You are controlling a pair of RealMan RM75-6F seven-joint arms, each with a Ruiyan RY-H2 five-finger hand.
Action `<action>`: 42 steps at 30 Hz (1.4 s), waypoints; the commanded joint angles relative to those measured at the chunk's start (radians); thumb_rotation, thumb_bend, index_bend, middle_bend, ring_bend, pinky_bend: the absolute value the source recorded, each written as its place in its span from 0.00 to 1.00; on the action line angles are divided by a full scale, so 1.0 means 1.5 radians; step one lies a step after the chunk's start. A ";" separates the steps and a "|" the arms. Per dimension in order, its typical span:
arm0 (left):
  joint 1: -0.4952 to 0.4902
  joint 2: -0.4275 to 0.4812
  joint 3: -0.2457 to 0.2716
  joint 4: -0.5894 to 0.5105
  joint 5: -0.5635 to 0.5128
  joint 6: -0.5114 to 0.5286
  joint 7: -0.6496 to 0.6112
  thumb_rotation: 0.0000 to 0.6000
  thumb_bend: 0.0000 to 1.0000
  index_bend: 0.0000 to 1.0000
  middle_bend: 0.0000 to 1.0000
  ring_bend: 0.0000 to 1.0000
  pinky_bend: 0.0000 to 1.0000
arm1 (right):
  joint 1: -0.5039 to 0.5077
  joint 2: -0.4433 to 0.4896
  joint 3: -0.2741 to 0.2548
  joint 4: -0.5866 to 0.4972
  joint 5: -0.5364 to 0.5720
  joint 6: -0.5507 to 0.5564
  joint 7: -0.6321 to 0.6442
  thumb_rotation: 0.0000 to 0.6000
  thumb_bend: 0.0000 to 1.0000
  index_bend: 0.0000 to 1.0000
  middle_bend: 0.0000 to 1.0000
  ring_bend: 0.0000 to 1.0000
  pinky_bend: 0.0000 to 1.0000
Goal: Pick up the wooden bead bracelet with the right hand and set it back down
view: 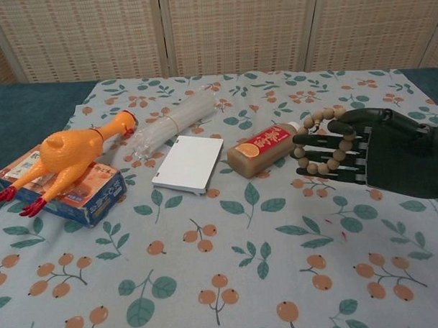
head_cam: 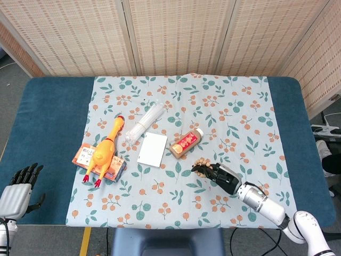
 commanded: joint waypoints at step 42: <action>0.001 0.002 0.000 0.000 0.003 0.003 -0.003 1.00 0.43 0.00 0.00 0.00 0.10 | 0.023 -0.023 -0.009 -0.069 -0.529 0.432 -0.450 1.00 0.91 0.72 0.44 0.20 0.17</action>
